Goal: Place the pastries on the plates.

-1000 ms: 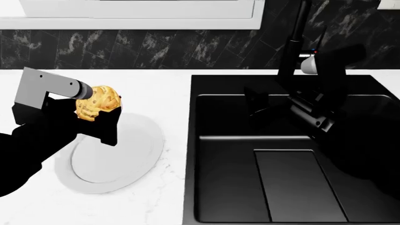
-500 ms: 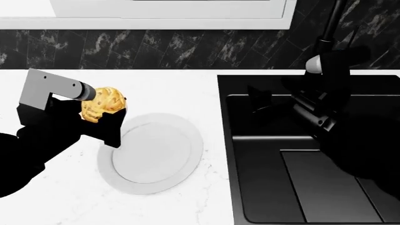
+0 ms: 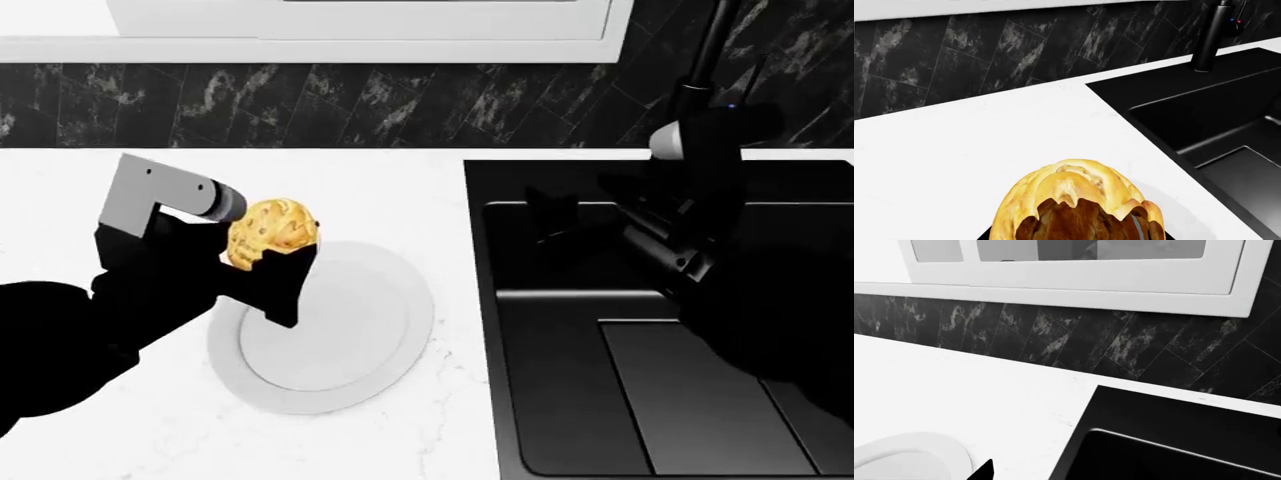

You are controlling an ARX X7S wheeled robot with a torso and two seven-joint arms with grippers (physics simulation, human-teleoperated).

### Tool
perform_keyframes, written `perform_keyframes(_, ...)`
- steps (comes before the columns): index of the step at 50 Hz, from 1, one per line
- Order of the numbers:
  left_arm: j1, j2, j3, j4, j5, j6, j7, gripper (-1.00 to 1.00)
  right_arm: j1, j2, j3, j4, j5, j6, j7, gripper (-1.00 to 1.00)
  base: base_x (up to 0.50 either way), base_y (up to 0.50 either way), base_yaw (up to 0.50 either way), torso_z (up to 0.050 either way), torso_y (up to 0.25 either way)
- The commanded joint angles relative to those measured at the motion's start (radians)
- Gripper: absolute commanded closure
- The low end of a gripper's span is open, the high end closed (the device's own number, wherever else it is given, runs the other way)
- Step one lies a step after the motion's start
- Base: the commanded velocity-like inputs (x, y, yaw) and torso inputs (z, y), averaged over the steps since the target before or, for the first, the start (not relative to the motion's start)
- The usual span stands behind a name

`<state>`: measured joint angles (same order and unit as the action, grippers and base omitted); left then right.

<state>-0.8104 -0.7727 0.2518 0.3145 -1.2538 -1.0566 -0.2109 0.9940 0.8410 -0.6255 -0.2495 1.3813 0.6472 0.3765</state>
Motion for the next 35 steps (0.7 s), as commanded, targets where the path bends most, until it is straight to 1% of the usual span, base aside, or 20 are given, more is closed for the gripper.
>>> perform_keyframes(1, 0.006, 0.034, 0.036, -0.028, 0.003, 0.009, 0.009, 1.0, -0.004, 0.0, 0.0, 0.003, 0.001, -0.002, -0.001, -1.0, 0.0, 0.0, 0.0, 0.0, 0.0)
perform_keyframes(6, 0.037, 0.014, 0.031, -0.023, 0.0, 0.019, 0.03, 1.0, -0.007, 0.0, -0.001, 0.006, -0.001, -0.003, -0.004, -1.0, 0.0, 0.0, 0.0, 0.0, 0.0)
perform_keyframes(8, 0.029, 0.041, 0.052, -0.037, 0.02, 0.022, 0.027, 1.0, -0.008, -0.001, 0.0, 0.006, 0.001, -0.005, -0.004, -1.0, 0.0, 0.0, 0.0, 0.0, 0.0)
perform_keyframes(13, 0.037, 0.04, 0.06, -0.041, 0.024, 0.026, 0.042, 1.0, -0.015, 0.0, -0.002, 0.006, -0.003, -0.007, -0.005, -1.0, 0.0, 0.0, 0.0, 0.0, 0.0)
perform_keyframes(16, 0.024, 0.059, 0.077, -0.046, 0.029, 0.02, 0.041, 1.0, -0.016, -0.001, -0.004, 0.007, -0.005, -0.007, -0.007, -1.0, 0.0, 0.0, 0.0, 0.0, 0.0)
perform_keyframes(18, 0.028, 0.047, 0.075, -0.042, 0.028, 0.02, 0.051, 1.0, -0.016, -0.001, -0.004, 0.009, -0.006, -0.007, -0.008, -1.0, 0.0, 0.0, 0.0, 0.0, 0.0)
perform_keyframes(31, -0.013, 0.096, 0.13, -0.094, 0.07, 0.017, 0.071, 1.0, -0.028, 0.001, -0.007, 0.007, 0.0, -0.007, -0.013, -1.0, 0.0, 0.0, 0.0, 0.0, 0.0)
perform_keyframes(33, 0.005, 0.071, 0.118, -0.08, 0.057, 0.019, 0.079, 1.0, -0.027, 0.001, -0.008, 0.008, 0.001, -0.005, -0.013, -1.0, 0.0, 0.0, 0.0, 0.0, 0.0)
perform_keyframes(35, -0.002, 0.085, 0.128, -0.093, 0.069, 0.02, 0.076, 1.0, -0.027, 0.001, -0.006, 0.008, 0.002, -0.006, -0.012, -1.0, 0.0, 0.0, 0.0, 0.0, 0.005)
